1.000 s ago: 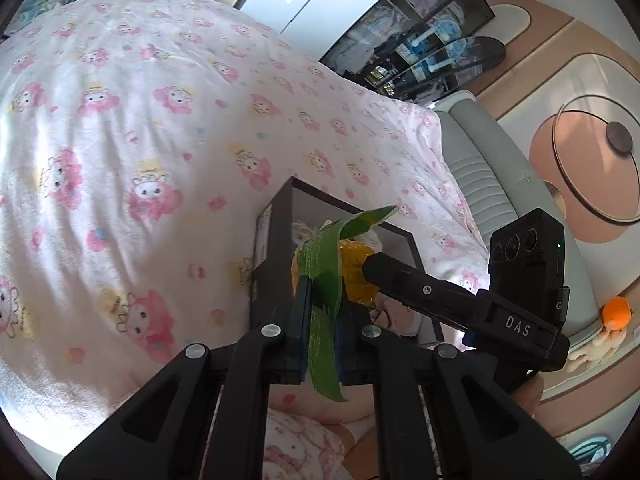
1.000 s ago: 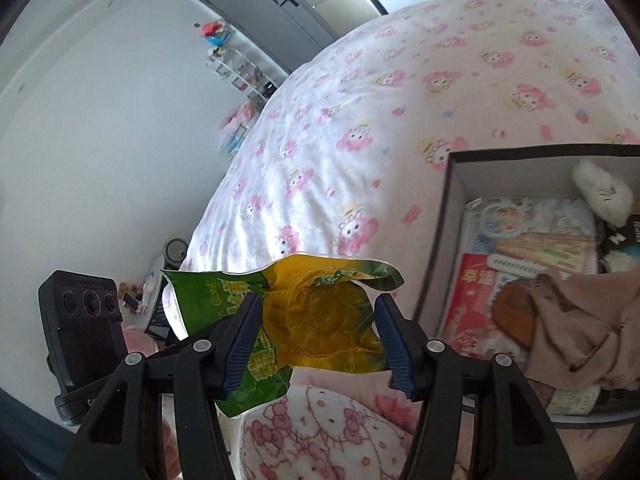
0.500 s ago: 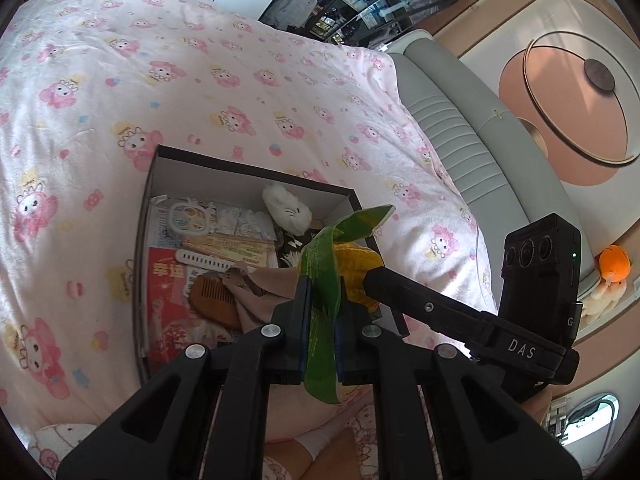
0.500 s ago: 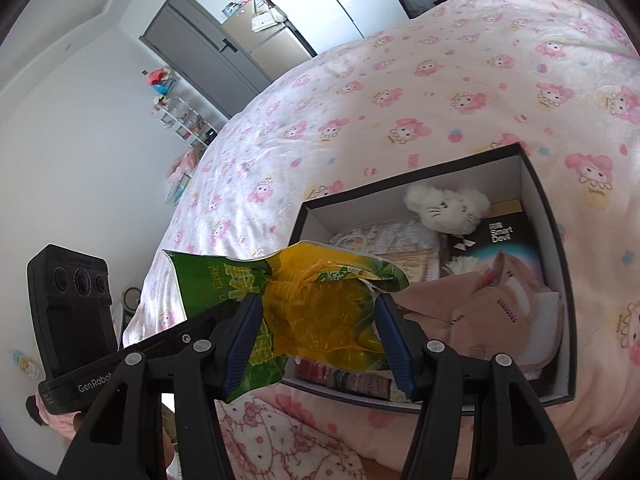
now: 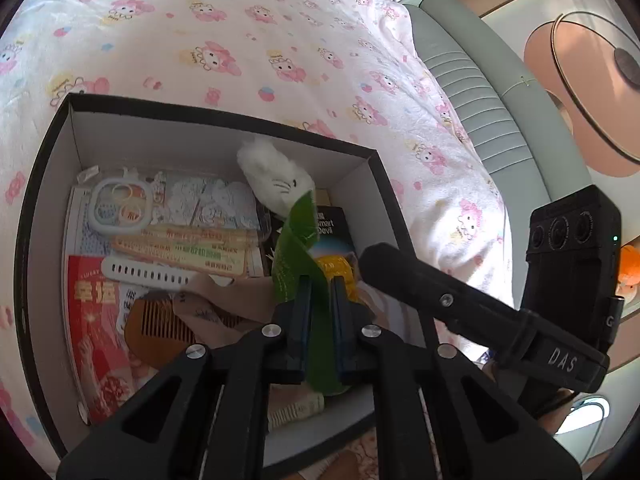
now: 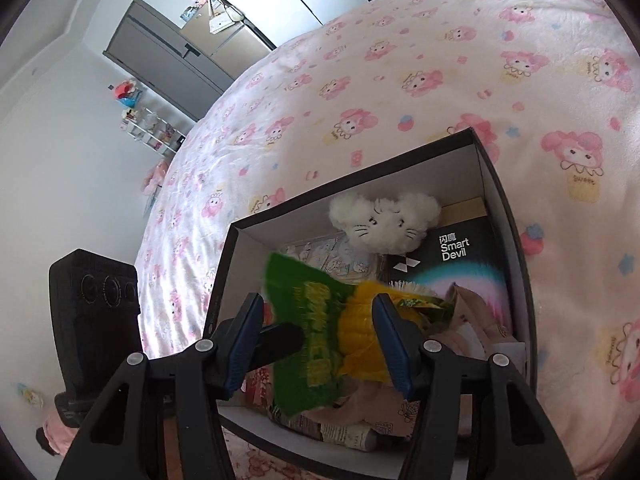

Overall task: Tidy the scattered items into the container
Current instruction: 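Lower the snack packet into the box and open the right gripper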

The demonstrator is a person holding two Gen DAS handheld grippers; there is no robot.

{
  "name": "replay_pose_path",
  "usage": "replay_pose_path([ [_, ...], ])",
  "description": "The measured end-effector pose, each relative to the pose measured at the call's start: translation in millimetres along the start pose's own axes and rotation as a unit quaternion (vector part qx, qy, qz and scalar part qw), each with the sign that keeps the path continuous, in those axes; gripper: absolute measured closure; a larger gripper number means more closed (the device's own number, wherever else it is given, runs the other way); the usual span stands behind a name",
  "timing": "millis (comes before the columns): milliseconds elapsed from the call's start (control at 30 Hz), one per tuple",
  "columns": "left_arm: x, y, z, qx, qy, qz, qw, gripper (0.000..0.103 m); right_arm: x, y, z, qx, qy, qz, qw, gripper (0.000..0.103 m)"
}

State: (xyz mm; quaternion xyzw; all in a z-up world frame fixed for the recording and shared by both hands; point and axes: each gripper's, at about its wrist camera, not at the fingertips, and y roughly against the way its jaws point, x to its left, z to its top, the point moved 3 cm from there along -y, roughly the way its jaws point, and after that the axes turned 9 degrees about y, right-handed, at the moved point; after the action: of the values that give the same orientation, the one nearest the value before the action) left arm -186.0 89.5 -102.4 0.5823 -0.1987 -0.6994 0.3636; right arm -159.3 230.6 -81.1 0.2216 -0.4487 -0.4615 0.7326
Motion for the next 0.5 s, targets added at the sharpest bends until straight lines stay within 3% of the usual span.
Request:
replay_pose_path([
  [200, 22, 6, 12, -0.020, 0.015, 0.053, 0.9983, 0.096, -18, -1, -4, -0.002, -0.011, -0.056, 0.998, 0.050],
  [367, 40, 21, 5, -0.047, 0.035, 0.068, 0.9960, 0.096, -32, 13, -21, -0.005, -0.009, -0.107, 0.994, 0.050],
  [500, 49, 28, 0, -0.071, 0.036, 0.095, 0.9923, 0.096, -25, 16, -28, 0.006, 0.015, -0.102, 0.995, 0.050],
])
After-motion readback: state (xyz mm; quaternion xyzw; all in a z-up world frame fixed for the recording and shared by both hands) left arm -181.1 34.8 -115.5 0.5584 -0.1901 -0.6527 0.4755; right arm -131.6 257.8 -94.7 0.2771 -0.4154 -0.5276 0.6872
